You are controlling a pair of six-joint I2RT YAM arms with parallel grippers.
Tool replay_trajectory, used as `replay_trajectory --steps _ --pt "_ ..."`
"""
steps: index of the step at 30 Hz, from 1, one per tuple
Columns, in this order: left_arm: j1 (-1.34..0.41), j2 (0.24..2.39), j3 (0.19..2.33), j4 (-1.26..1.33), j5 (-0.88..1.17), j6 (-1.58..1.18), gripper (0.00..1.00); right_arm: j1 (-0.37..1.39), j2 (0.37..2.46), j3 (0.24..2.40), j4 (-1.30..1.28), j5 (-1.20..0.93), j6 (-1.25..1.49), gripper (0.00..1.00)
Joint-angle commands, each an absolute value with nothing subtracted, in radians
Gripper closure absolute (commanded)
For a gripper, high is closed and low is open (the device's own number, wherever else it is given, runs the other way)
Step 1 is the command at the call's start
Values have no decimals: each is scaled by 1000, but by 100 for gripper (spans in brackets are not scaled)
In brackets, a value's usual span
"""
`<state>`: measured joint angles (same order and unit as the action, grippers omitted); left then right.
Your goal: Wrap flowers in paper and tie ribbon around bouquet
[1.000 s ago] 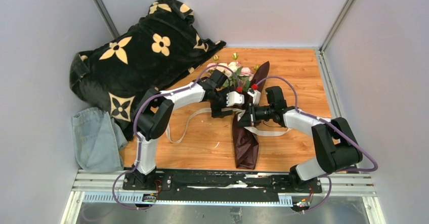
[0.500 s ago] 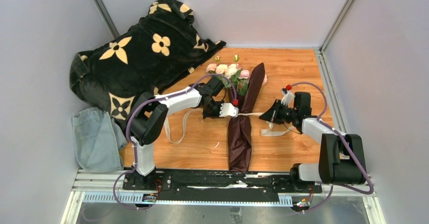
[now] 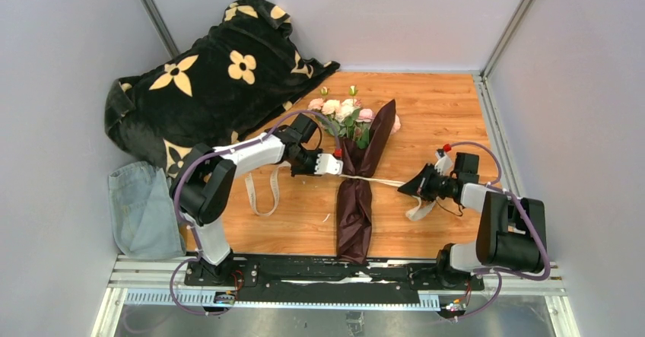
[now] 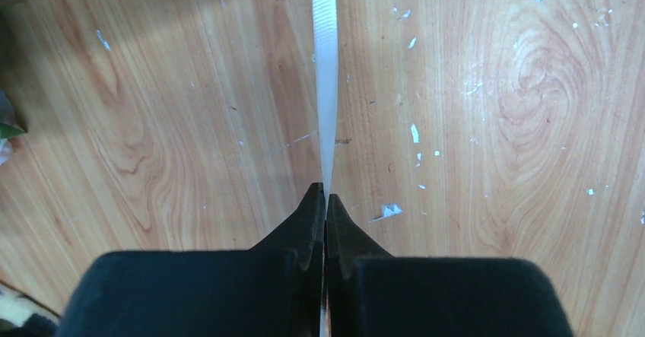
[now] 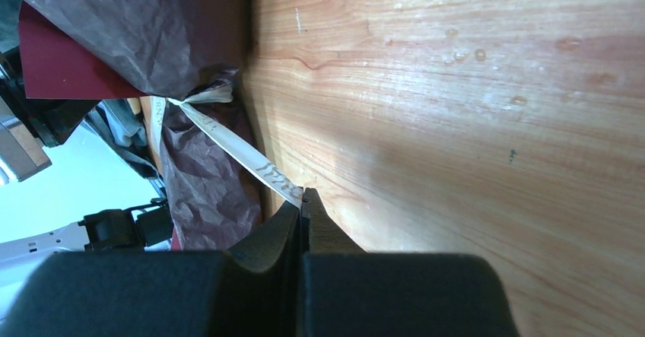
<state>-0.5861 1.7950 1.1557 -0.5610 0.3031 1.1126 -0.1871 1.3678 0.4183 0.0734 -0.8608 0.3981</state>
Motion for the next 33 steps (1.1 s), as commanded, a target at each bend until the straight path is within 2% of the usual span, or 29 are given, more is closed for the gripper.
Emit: replay_trajectory --steps 1,6,10,14,16,19,22,26,28,30,33 --pt "-520 1767 1108 -675 138 1117 100 -249 1389 437 38 -750 349 100" --pt "-504 1731 1054 -645 129 1109 100 -318 1429 425 83 -814 371 100" --pt "-518 1688 1122 -737 255 961 100 -270 1467 471 20 -813 315 98" --pt "-595 1627 1221 -868 422 788 100 -149 1402 573 -186 -696 224 69" --pt "-621 1600 1237 -887 510 701 100 -108 1319 628 -278 -628 183 59" --pt "-643 1582 1257 -900 637 618 100 -51 1172 700 -386 -518 110 52" --pt "-650 1578 1280 -901 701 608 100 52 1036 719 -394 -450 89 49" --pt "-662 1547 1311 -900 778 669 100 282 911 632 -155 -576 70 48" --pt "-667 1533 1305 -884 820 696 100 410 873 518 160 -653 90 46" --pt "-667 1537 1292 -835 833 654 100 530 886 416 458 -638 45 43" --pt "-668 1551 1276 -789 847 616 100 620 985 422 522 -617 -60 41"
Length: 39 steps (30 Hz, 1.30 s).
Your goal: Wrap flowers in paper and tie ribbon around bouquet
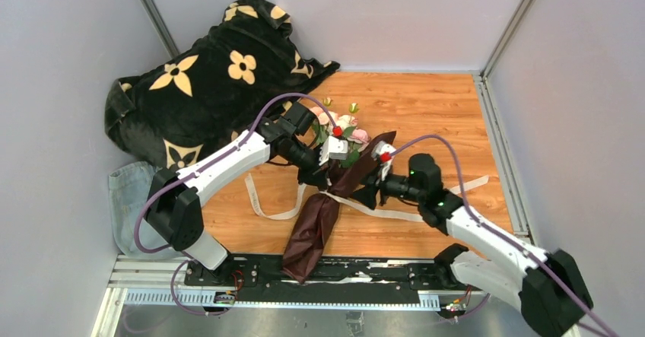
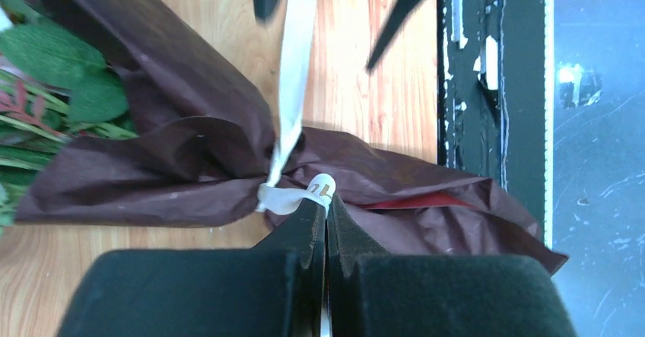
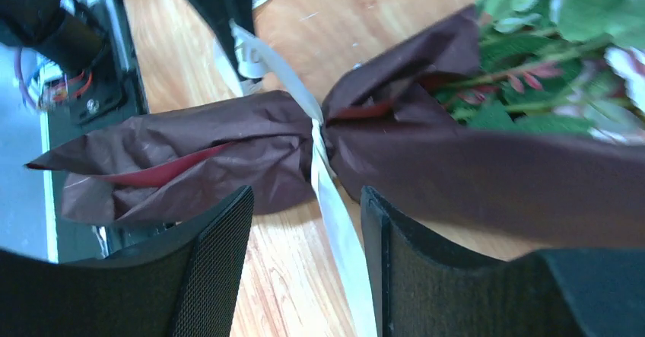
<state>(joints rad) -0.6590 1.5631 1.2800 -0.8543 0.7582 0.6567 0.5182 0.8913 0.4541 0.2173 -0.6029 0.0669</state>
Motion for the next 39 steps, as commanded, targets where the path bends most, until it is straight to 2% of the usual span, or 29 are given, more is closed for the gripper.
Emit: replay_trajectory --steps 1,7,17,20,21,24,25,26,30,32,36,39 --pt "-667 1549 1266 -780 852 626 100 627 1024 436 525 -635 -74 42" --pt "-667 1537 1238 -778 855 673 100 667 1239 435 780 -718 -99 42" --pt "-667 1519 1208 -749 863 672 100 715 1405 459 886 -748 -81 50" --pt "-667 1513 1198 -734 876 667 100 725 1428 463 914 -730 -63 62" --pt "-667 1513 1196 -731 879 667 100 725 1437 465 930 -725 -56 67" --pt "-667 1506 1188 -724 874 663 100 724 1445 469 934 -718 -65 93" --pt "-667 1500 1186 -724 869 664 100 722 1436 464 920 -711 -79 99" --pt "-666 1496 1186 -723 860 664 99 717 1424 458 901 -706 -96 100" --pt "-637 1454 1174 -766 774 754 46 696 1349 450 761 -679 -203 100" --pt "-600 1436 1159 -836 715 883 40 693 1315 462 678 -671 -263 100" --pt "-558 1379 1099 -895 605 1123 38 691 1276 490 584 -690 -326 100" --pt "-556 1372 1063 -890 675 1218 36 691 1279 487 592 -703 -330 100"
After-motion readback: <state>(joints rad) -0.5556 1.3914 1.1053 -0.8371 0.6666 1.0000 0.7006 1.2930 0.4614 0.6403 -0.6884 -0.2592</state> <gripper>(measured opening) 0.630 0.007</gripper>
